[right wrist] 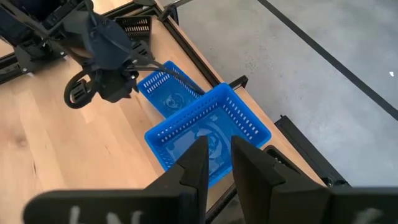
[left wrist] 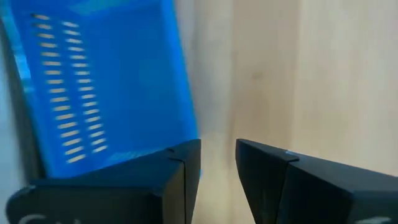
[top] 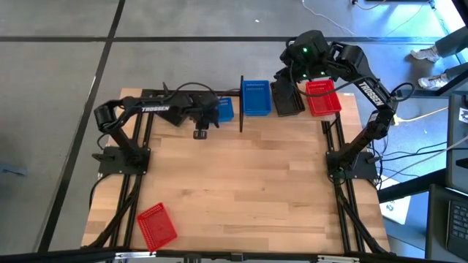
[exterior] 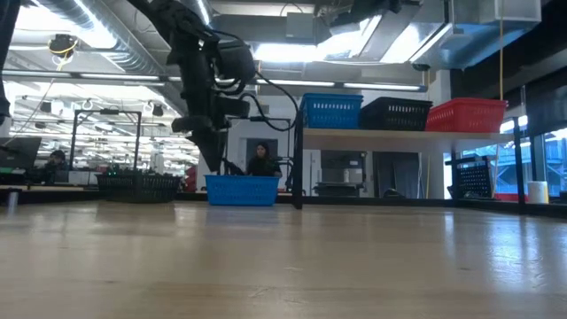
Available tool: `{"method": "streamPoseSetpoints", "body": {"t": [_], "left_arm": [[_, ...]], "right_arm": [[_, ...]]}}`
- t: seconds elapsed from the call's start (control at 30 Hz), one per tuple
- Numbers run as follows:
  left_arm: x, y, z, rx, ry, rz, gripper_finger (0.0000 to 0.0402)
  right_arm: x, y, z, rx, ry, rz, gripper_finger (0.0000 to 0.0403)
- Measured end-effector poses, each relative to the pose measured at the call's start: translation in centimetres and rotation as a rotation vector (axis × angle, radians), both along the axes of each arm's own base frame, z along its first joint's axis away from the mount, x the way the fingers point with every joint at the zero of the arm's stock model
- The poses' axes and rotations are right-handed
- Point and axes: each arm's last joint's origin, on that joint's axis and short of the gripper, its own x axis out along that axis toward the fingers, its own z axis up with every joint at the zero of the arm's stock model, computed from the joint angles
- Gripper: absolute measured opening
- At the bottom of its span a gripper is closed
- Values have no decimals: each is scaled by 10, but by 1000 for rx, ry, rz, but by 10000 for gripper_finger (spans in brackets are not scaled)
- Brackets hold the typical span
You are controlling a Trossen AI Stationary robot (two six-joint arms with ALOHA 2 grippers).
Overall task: Stack baskets on shelf by color
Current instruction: Stack the blue bin on the blue bin on the shelf
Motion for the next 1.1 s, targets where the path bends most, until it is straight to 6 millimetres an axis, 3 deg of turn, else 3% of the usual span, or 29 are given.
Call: {"method": "streamPoseSetpoints", "body": {"t": [1.1], "left_arm": [[-1, 13, 3, 23, -63, 106, 91]], "right_arm": [[0, 0, 0, -17, 10, 20, 67]]}}
